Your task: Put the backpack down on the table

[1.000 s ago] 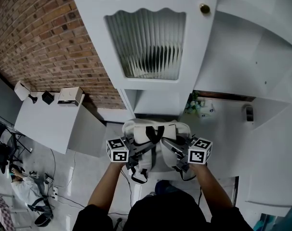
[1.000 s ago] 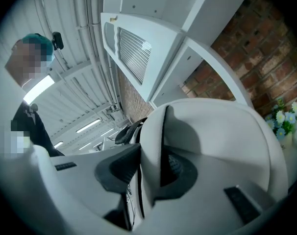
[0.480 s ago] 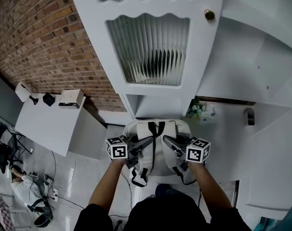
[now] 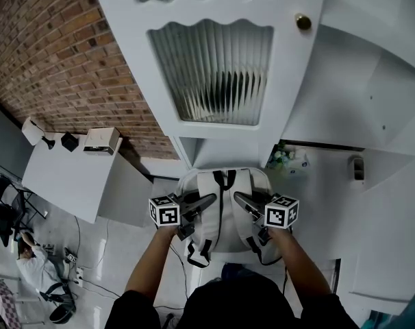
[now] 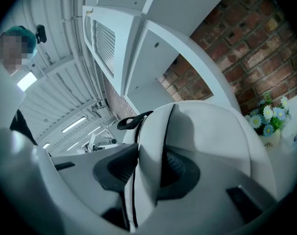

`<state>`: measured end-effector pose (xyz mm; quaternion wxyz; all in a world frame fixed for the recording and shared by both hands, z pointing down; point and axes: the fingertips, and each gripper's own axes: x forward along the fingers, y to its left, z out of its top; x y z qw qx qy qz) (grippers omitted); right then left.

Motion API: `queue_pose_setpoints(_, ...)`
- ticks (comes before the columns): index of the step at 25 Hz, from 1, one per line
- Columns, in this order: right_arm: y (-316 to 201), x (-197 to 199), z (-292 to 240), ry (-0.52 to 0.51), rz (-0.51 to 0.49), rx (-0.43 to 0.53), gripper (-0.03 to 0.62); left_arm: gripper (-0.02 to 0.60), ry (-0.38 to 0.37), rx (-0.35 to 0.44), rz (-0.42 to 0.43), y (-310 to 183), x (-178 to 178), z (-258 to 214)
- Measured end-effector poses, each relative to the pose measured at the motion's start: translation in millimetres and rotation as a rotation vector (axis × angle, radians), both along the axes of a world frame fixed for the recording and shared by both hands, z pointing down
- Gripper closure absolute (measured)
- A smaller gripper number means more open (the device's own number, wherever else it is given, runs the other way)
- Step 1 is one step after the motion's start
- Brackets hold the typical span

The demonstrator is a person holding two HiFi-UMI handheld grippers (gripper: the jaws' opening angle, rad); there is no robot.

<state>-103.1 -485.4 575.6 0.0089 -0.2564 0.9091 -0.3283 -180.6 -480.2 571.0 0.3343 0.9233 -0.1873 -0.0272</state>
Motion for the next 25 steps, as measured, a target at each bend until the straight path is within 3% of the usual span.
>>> queue_pose_setpoints(9,-8.9,6.2,8.4,-0.007,0.046,-0.05,0.457,0.431,-0.024,-0.017,-0.035,-6.7,-4.2,3.4)
queue_pose_setpoints(16,-4.3,10.0,8.3,0.074,0.068,0.021,0.448,0.423,-0.019,-0.008,-0.067,-3.7,-12.9,-0.1)
queue_pose_setpoints(25,3.8,30.5,14.1,0.125,0.147,0.009,0.439,0.411,-0.051,-0.007,-0.135,8.3,-23.3,3.2)
